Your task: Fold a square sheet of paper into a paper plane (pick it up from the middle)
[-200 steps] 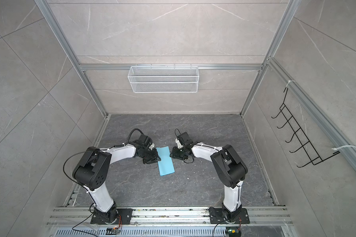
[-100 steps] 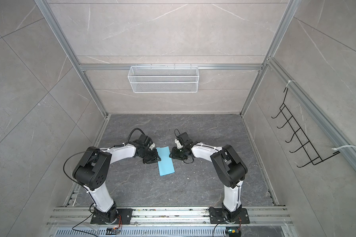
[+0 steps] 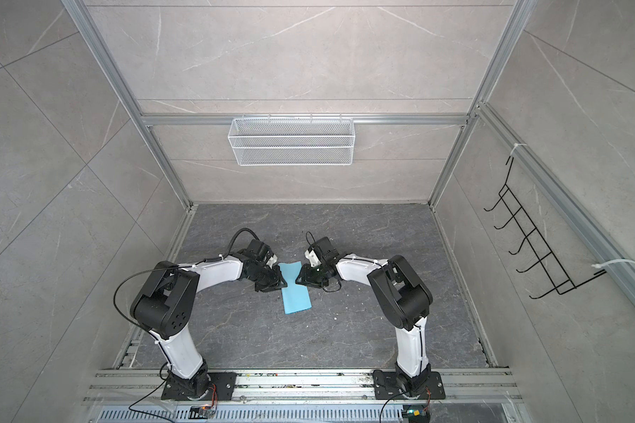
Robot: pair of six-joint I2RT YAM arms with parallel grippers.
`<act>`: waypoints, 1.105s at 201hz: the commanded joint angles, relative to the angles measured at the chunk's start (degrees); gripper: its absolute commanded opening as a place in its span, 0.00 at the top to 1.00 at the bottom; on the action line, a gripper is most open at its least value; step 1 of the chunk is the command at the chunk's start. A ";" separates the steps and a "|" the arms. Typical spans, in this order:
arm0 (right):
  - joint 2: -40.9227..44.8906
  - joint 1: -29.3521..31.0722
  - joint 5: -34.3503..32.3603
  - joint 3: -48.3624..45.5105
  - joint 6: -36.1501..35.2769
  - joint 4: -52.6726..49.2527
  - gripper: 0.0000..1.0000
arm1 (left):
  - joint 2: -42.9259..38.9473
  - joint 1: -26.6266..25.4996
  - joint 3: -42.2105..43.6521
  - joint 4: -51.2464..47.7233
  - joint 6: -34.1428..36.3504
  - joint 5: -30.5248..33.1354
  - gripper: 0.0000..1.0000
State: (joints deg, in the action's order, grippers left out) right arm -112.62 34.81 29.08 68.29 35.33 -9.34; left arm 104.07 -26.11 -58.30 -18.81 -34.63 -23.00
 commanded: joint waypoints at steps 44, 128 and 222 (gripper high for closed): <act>-2.40 0.52 1.51 2.73 -0.35 -0.98 0.59 | 5.26 -0.60 2.59 -6.68 1.75 3.83 0.72; -4.52 0.61 0.50 2.37 -0.72 -3.24 0.59 | 5.18 -0.65 2.42 -6.84 1.67 4.09 0.72; -1.36 0.54 1.83 1.80 0.00 -1.29 0.58 | 4.49 -0.65 0.81 -7.38 3.12 3.63 0.75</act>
State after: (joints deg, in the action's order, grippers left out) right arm -115.26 34.85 30.33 70.08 35.16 -9.72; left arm 104.73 -26.15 -59.07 -19.33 -33.58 -23.86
